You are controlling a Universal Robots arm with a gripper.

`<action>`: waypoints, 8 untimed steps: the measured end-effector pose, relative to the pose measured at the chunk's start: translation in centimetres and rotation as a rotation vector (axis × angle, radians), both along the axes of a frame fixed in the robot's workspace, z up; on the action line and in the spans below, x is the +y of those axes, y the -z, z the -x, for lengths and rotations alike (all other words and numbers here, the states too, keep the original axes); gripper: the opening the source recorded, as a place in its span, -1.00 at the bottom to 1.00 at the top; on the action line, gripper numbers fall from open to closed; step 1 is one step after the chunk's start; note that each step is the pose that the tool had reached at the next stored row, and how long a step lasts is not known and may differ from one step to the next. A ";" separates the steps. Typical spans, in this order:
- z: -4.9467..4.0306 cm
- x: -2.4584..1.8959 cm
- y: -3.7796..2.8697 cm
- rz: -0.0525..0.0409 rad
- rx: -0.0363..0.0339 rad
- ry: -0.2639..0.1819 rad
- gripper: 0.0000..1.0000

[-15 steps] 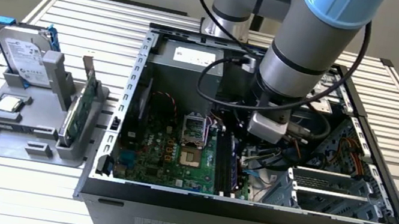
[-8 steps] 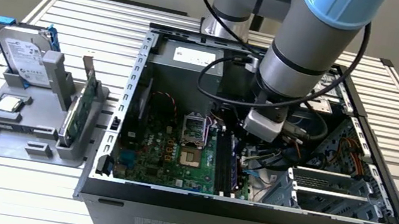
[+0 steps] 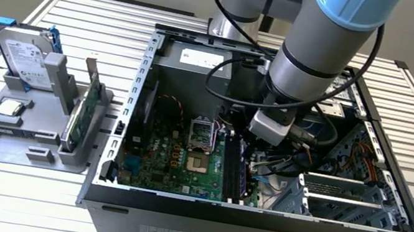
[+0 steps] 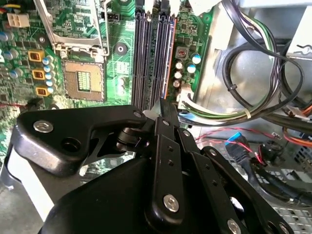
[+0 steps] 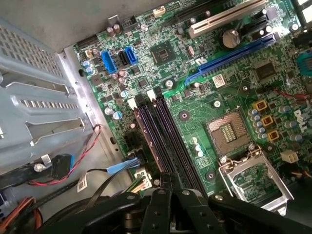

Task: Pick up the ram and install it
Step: 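Press down the ram until it locks into place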

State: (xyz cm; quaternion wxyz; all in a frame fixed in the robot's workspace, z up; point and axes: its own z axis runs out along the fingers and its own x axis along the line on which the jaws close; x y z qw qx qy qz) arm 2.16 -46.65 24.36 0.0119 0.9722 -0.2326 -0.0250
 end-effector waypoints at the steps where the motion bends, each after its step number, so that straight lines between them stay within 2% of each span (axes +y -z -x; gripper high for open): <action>1: 0.00 0.00 0.00 0.0000 0.0000 0.008 -1.00; 8: 0.00 0.00 0.00 0.0000 0.0000 0.077 -1.00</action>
